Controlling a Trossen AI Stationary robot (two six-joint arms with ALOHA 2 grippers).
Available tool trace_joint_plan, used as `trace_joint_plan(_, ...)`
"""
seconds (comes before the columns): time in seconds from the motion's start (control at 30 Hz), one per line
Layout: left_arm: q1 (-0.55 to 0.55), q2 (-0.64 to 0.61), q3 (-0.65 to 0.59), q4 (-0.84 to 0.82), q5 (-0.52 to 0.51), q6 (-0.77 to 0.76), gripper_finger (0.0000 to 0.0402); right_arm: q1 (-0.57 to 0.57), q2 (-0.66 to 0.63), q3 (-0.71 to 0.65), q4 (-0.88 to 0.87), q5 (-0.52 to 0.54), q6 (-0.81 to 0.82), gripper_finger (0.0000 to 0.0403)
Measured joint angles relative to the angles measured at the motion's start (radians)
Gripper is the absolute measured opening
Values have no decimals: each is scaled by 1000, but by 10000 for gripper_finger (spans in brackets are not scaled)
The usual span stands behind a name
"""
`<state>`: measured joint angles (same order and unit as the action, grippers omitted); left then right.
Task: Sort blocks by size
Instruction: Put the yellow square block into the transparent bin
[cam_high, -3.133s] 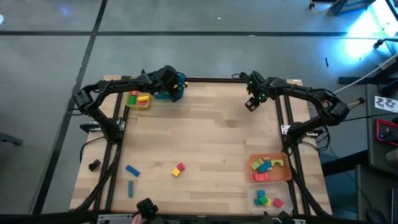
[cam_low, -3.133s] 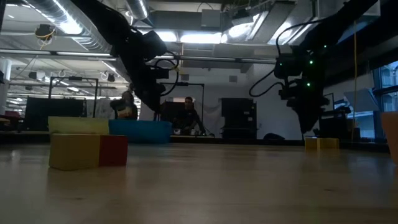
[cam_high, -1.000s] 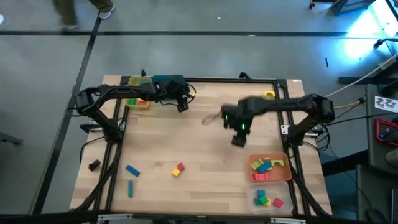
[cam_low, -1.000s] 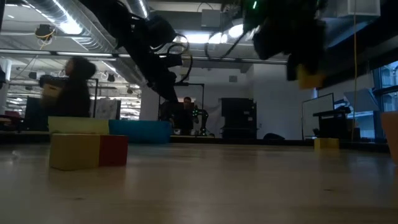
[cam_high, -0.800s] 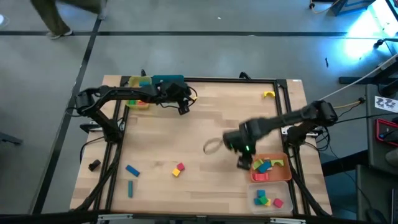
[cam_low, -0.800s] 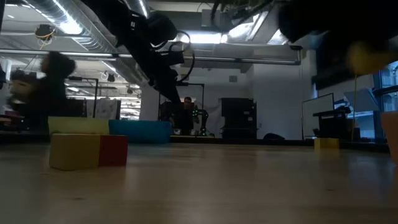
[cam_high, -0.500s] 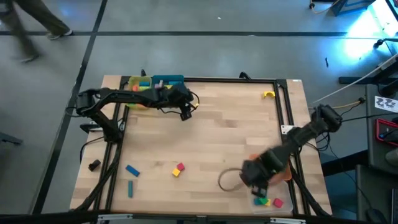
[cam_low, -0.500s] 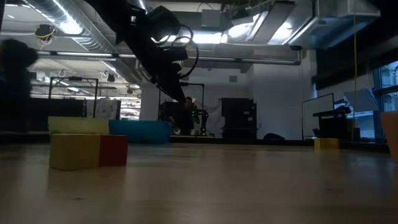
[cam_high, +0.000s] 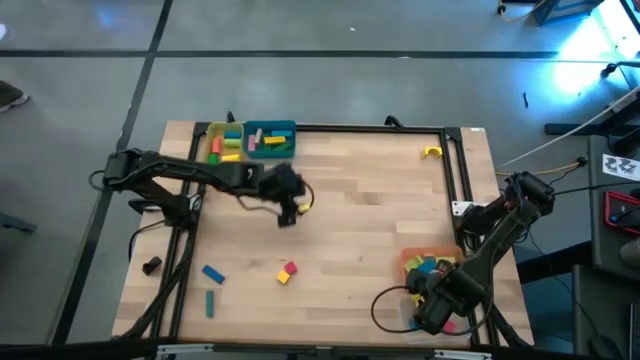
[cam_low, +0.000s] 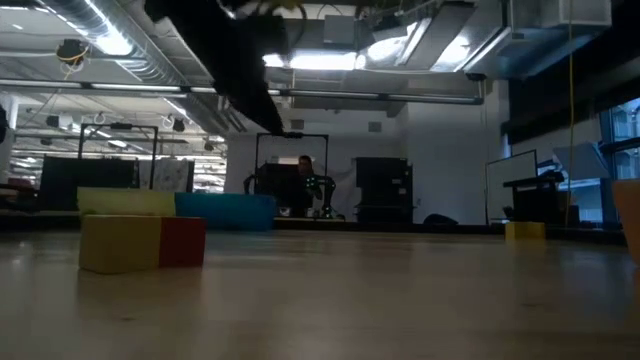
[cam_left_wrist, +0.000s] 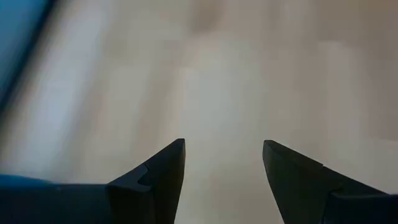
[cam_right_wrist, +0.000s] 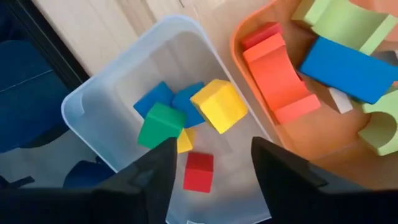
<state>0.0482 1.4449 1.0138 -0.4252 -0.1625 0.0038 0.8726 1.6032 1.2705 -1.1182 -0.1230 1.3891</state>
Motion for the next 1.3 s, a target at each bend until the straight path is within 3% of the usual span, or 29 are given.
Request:
trace_joint_plan(0.1, -102, -6, 0, -66, 53, -161, 200, -2, 0, 0, 2, 0, 1, 218)
trace_joint_plan(0.3, -331, 1, 0, -180, 63, -481, 200, -2, 0, 0, 2, 15, -2, 220)
trace_joint_plan(0.47, -469, 1, 0, -171, 60, -665, 200, -2, 0, 0, 2, 77, -6, 220)
trace_joint_plan(0.57, -541, 10, 0, -147, 32, -619, 200, -2, 0, 0, 2, 115, -8, 220)
trace_joint_plan(0.87, -646, 141, 0, 25, -90, -205, 200, -2, 0, 0, 2, 161, -61, 220)
trace_joint_plan(1.3, -635, 270, -1, -2, -100, -188, 200, -2, 0, 0, 3, 161, -62, 220)
